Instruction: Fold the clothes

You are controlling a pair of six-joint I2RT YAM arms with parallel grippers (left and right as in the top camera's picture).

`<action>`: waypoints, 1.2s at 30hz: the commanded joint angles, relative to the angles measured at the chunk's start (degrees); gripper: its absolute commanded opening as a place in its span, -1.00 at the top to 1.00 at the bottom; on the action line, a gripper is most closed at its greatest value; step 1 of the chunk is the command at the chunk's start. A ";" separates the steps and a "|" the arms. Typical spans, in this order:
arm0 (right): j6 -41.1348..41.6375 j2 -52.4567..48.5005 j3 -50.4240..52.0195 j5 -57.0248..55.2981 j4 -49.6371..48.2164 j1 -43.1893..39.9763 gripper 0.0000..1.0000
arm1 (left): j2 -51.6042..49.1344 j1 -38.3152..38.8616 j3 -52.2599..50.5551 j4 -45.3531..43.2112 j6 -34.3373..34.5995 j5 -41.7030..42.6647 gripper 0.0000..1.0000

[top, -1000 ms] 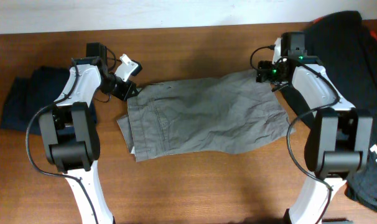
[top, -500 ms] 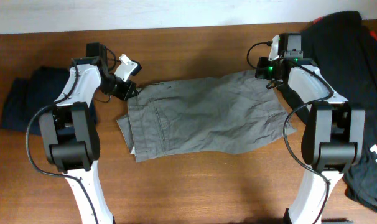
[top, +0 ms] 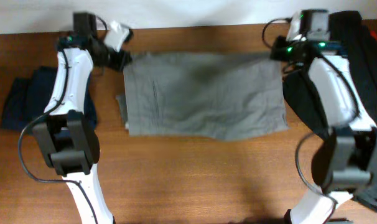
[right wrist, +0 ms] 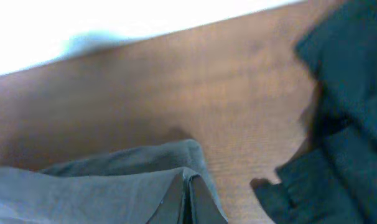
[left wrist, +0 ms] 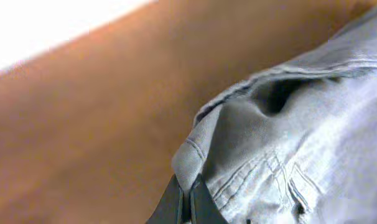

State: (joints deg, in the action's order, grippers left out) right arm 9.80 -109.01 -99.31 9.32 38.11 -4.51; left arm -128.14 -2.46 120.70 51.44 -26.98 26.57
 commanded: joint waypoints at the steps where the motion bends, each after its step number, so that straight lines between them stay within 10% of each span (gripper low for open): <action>1: -0.81 5.11 -1.40 -3.91 2.19 -0.55 0.93 | 3.23 -0.22 7.93 0.28 4.20 -3.76 0.99; 16: -3.67 9.55 -2.29 -2.82 22.51 -1.14 0.92 | 3.23 0.11 11.06 44.92 12.81 -4.44 0.99; 36: -3.61 21.18 -2.29 -0.81 27.30 -1.14 0.92 | 7.10 0.07 10.58 45.03 18.62 -9.90 0.99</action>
State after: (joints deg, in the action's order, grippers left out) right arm 6.83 -87.39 -100.25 10.04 68.99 -4.95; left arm -123.04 -1.93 131.41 96.57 -9.41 19.38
